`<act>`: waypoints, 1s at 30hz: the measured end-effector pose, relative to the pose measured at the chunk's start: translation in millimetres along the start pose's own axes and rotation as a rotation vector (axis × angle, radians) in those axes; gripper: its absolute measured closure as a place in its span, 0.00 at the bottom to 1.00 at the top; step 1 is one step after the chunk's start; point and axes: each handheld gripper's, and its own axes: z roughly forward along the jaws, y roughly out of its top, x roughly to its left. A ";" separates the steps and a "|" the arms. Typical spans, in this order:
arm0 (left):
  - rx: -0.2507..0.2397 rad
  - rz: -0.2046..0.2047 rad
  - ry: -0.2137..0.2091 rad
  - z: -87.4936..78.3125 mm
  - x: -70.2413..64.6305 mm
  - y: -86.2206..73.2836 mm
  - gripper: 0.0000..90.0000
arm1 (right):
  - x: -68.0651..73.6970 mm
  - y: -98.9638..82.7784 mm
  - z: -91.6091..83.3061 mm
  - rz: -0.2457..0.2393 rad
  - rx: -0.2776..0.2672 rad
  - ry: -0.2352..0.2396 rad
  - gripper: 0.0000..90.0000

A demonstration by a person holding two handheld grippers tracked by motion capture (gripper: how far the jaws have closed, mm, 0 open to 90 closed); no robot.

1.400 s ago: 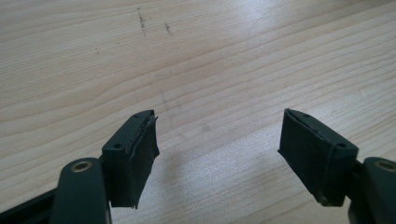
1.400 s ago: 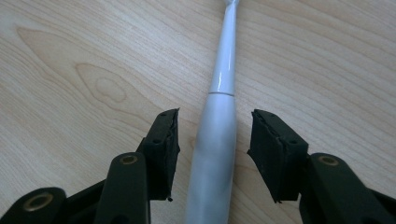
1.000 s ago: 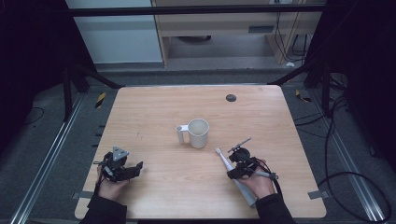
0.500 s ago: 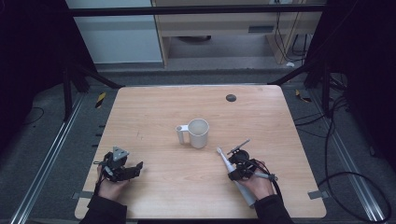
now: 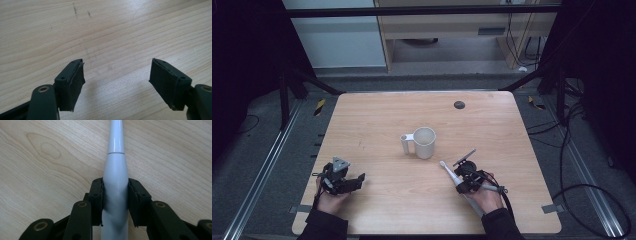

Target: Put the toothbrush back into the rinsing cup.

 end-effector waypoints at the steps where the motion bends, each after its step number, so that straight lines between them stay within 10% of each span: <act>1: 0.000 0.000 0.000 0.0 0.0 0.0 0.30 | -0.6 -0.8 -0.1 -0.011 -0.005 -0.007 0.74; 10: 0.001 0.000 0.000 0.1 -0.3 0.0 0.30 | -7.9 -6.2 -25.0 0.025 -0.112 0.028 0.75; 30: -0.003 -0.003 0.000 -0.4 0.0 0.1 0.30 | -27.6 -1.9 -81.4 0.123 -0.656 0.042 0.74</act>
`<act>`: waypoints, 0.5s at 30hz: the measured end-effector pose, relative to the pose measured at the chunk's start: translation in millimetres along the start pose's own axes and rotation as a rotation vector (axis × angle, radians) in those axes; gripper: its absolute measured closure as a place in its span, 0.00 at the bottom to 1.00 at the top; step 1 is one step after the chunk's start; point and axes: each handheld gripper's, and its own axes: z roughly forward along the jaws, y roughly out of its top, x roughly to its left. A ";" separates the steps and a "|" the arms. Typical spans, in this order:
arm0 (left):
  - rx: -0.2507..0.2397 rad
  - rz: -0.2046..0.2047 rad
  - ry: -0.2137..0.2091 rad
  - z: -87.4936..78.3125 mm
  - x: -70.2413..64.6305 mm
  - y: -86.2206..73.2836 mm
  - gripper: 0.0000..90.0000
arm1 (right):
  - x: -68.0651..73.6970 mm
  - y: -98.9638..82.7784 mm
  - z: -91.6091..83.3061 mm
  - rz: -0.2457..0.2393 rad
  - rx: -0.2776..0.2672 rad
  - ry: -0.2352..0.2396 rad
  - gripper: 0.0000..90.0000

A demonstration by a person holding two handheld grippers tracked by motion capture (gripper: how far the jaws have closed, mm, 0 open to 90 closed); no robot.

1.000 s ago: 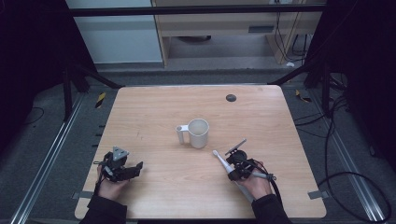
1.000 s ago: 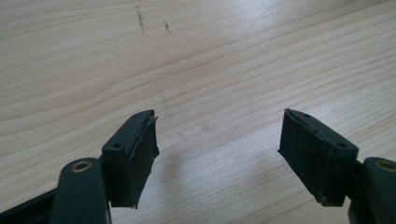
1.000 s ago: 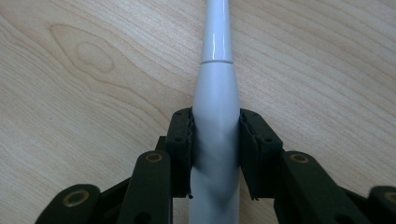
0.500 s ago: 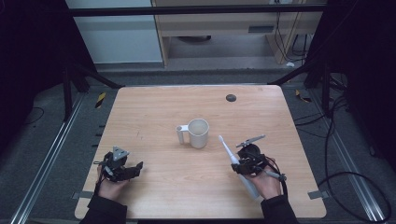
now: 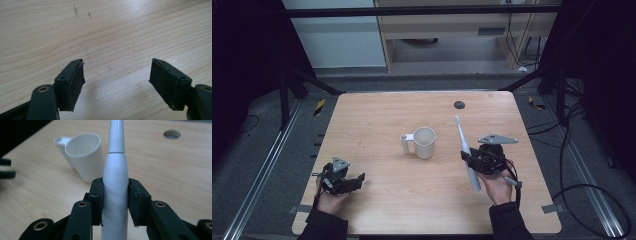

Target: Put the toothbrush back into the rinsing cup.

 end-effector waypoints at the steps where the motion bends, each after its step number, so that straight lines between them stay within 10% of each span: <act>1: 0.000 -0.001 0.000 0.0 0.0 0.0 0.30 | 0.2 2.4 -0.1 0.001 -0.028 -0.002 0.74; 15: -0.003 -0.004 0.000 0.0 0.5 -0.2 0.29 | 7.6 34.2 13.1 0.037 -0.273 0.018 0.74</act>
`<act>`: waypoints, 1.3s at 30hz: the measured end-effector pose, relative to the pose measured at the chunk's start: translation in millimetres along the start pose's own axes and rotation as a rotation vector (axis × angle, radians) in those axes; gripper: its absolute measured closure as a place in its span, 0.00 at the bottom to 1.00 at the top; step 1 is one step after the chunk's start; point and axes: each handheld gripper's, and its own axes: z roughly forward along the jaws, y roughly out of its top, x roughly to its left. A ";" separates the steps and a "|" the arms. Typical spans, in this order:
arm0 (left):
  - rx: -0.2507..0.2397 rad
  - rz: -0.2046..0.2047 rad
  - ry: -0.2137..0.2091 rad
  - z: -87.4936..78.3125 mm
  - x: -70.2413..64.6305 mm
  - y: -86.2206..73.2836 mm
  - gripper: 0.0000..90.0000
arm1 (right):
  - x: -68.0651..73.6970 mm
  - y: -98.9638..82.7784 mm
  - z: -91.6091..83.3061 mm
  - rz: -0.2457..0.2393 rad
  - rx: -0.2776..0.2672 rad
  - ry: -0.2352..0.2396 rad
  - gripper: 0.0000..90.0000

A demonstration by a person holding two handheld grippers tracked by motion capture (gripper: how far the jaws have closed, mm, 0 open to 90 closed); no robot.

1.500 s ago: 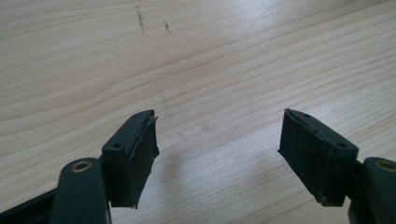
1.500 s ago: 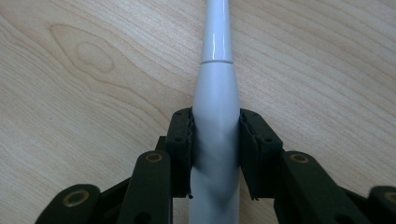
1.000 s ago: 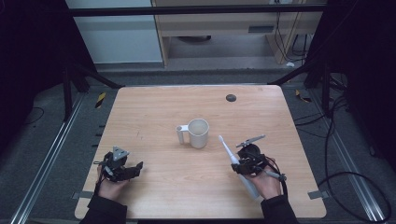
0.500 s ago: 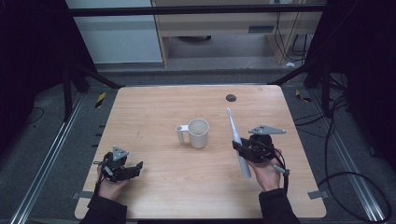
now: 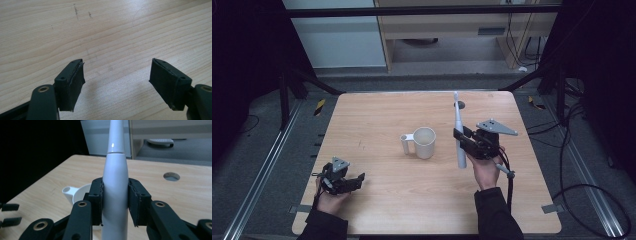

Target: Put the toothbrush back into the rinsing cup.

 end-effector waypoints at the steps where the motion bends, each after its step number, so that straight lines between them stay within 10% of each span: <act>1: 0.000 0.000 -0.001 0.0 0.0 0.0 0.30 | 0.3 1.6 2.2 0.000 -0.009 0.000 0.74; 15: -0.001 -0.001 0.000 -0.3 1.0 0.1 0.30 | 5.9 22.6 25.6 -0.001 -0.161 -0.006 0.74; 39: -0.007 -0.003 0.003 -0.8 1.7 0.3 0.30 | 19.4 32.9 69.5 0.039 -0.254 0.026 0.74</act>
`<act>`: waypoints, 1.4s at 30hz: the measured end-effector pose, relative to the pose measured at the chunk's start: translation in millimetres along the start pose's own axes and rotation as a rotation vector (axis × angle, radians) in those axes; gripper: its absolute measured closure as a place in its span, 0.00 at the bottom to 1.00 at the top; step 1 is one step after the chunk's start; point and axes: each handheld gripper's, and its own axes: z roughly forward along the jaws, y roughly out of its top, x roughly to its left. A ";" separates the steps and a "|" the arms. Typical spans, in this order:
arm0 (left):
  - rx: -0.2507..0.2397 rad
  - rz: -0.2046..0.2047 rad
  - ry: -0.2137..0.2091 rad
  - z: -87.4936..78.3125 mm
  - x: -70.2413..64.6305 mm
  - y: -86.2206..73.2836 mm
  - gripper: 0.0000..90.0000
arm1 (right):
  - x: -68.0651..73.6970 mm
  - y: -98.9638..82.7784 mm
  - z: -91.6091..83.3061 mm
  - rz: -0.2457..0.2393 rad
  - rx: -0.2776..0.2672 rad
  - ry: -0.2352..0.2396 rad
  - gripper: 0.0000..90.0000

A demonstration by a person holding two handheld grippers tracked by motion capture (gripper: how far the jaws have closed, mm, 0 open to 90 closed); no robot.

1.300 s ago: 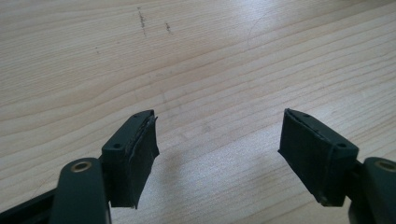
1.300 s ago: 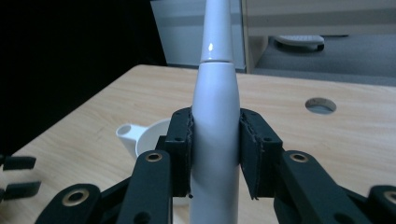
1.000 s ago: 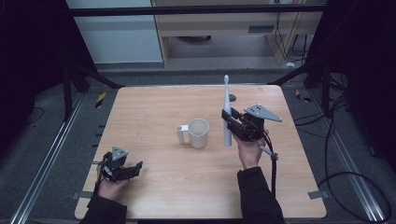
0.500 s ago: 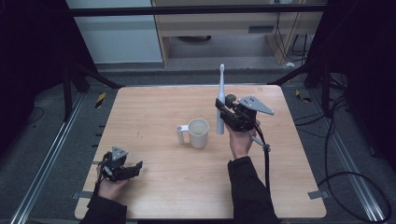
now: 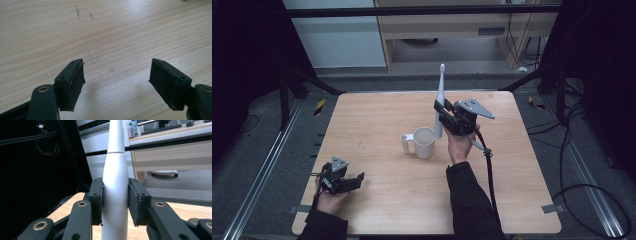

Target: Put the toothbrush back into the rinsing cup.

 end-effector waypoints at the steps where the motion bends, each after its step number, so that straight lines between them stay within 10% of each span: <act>1: -0.001 0.001 0.000 -0.2 0.0 0.1 0.30 | 1.0 -0.1 1.7 0.002 -0.001 0.003 0.74; 19: -0.011 -0.002 -0.004 -1.7 0.6 0.5 0.33 | 10.6 -18.7 32.0 0.016 0.039 0.012 0.74; 42: -0.010 -0.002 -0.002 -1.7 0.9 0.4 0.33 | 12.1 -59.0 50.4 -0.025 0.223 -0.009 0.74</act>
